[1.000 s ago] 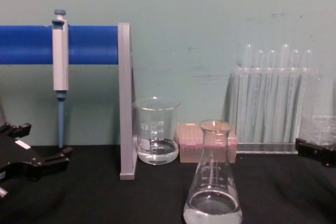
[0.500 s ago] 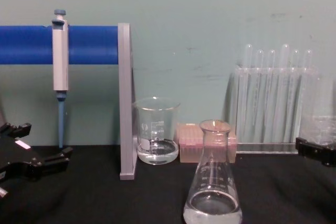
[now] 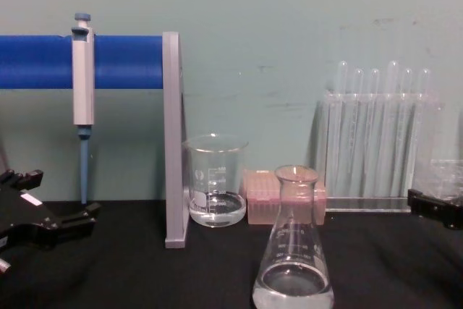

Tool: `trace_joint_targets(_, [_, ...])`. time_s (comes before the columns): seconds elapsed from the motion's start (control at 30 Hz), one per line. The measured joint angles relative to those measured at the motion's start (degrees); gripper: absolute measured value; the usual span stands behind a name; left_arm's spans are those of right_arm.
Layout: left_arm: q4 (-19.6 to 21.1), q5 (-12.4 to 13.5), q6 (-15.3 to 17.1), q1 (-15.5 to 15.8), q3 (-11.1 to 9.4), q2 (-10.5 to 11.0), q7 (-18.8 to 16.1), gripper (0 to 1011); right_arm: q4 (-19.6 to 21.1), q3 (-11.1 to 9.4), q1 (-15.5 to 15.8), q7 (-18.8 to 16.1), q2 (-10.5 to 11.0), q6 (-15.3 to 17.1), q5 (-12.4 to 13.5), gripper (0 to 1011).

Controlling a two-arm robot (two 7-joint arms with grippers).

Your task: Grasp the erlenmeyer flask with one hand, shake it three times, then place it back.

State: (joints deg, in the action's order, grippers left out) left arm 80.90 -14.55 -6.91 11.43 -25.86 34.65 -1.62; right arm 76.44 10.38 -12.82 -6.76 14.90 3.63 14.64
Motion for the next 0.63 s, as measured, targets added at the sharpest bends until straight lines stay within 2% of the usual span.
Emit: trace_joint_targets(0.63, [0.0, 0.0, 0.0, 0.0, 0.0, 0.0, 0.0, 1001, 0.0, 0.0, 0.0, 0.0, 0.0, 0.0, 0.0, 1000])
